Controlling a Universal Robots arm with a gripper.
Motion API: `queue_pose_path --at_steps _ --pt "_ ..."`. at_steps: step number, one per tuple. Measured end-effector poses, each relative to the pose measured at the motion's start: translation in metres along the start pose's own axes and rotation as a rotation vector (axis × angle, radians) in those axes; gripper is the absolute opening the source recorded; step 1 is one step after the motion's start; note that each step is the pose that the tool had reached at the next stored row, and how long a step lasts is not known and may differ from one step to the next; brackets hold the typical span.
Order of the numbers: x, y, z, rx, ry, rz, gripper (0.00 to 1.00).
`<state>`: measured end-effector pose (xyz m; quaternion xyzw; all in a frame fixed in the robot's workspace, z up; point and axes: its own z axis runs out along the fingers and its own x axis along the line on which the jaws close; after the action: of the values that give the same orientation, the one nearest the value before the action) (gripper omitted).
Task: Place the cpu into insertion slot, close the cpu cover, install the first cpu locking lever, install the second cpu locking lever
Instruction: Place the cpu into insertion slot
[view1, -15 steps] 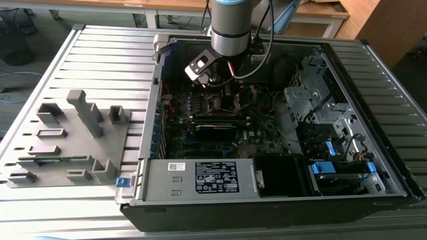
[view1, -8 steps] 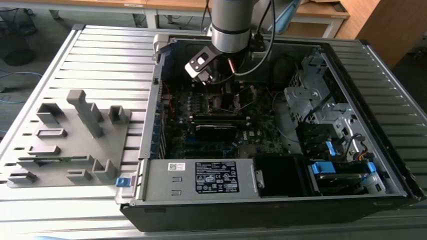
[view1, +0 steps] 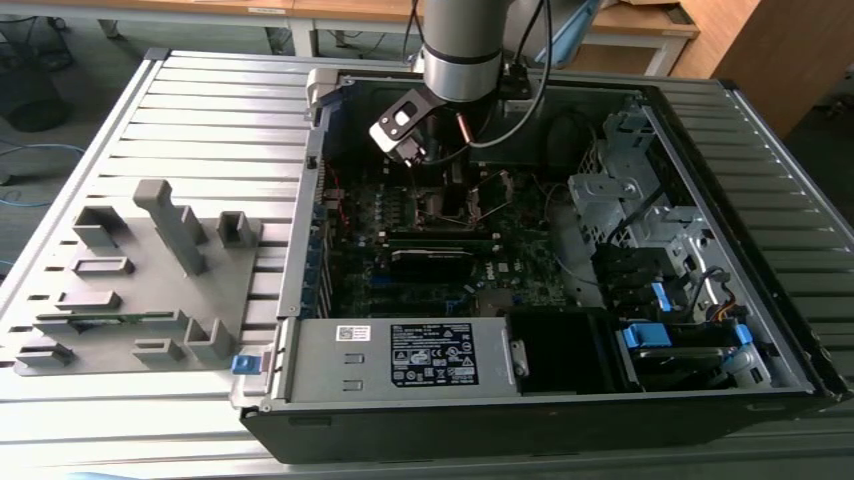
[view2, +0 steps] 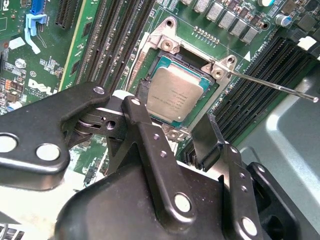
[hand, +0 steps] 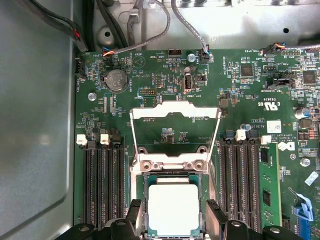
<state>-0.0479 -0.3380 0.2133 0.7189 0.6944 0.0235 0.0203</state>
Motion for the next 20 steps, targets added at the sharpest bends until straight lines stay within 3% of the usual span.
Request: queue_pose_path --at_steps 20 --pt "0.0000 0.0001 -0.0022 0.0000 0.0000 0.000 0.62"
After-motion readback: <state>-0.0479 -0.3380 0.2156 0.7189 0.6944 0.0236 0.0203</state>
